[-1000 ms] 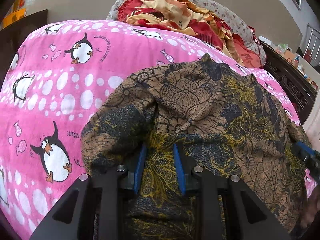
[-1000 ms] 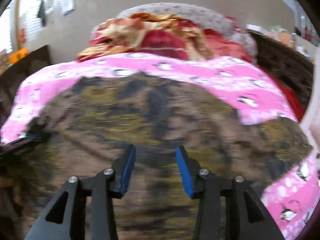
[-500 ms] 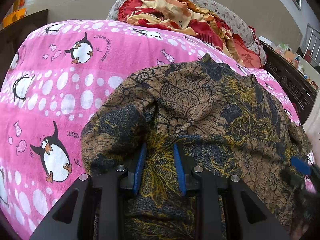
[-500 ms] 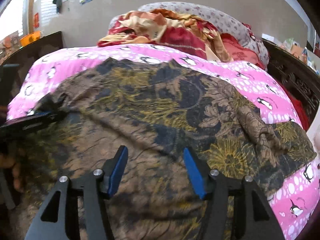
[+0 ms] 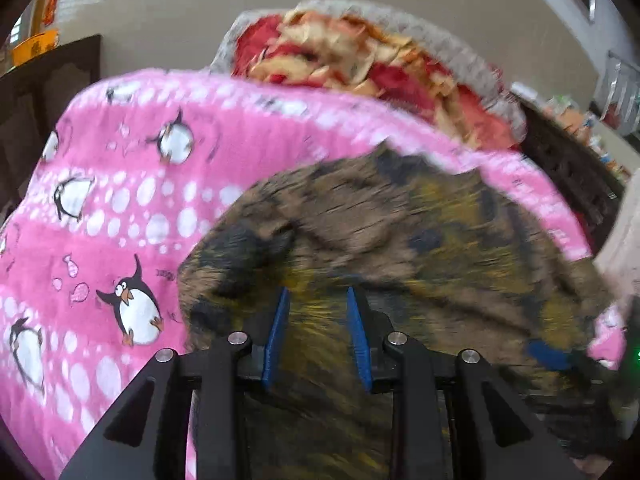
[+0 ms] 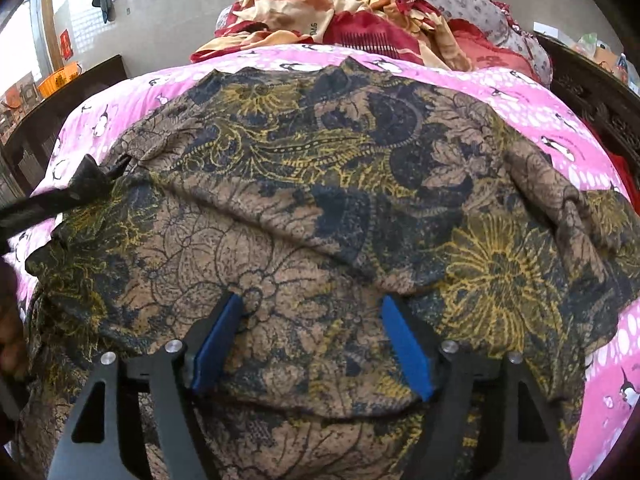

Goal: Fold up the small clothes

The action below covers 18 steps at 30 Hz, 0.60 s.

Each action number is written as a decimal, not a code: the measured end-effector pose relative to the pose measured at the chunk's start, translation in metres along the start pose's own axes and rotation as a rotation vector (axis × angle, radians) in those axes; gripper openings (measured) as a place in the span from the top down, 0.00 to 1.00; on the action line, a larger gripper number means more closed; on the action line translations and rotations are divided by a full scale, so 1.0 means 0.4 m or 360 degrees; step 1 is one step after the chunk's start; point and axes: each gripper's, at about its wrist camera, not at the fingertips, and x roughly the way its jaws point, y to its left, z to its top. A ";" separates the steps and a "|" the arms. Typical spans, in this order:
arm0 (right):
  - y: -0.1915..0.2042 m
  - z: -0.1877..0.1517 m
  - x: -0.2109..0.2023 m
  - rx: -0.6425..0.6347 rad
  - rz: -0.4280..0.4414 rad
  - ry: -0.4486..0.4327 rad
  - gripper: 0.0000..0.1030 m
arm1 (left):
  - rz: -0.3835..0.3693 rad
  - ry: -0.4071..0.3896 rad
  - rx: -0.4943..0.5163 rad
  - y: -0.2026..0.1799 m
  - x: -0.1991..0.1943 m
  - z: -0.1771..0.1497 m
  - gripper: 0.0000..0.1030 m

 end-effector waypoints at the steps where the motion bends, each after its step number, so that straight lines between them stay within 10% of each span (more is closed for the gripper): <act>1: 0.000 0.000 0.000 -0.0001 -0.0002 -0.0001 0.25 | -0.0029 -0.0011 0.0014 -0.015 -0.012 -0.006 0.83; 7: -0.015 0.004 -0.064 0.0039 -0.0019 -0.0032 0.27 | -0.0080 0.0175 0.0203 -0.087 0.060 -0.108 0.77; 11: -0.173 0.009 -0.256 0.0140 -0.0089 -0.0346 0.27 | -0.0191 0.0159 0.0110 -0.061 0.060 -0.100 0.72; 15: -0.512 -0.016 -0.352 0.0490 -0.0343 -0.0473 0.28 | -0.0231 0.0158 0.0094 -0.055 0.061 -0.103 0.68; 18: -0.796 -0.082 -0.352 0.0955 -0.0353 -0.0432 0.48 | -0.0223 0.0159 0.0110 -0.060 0.056 -0.107 0.65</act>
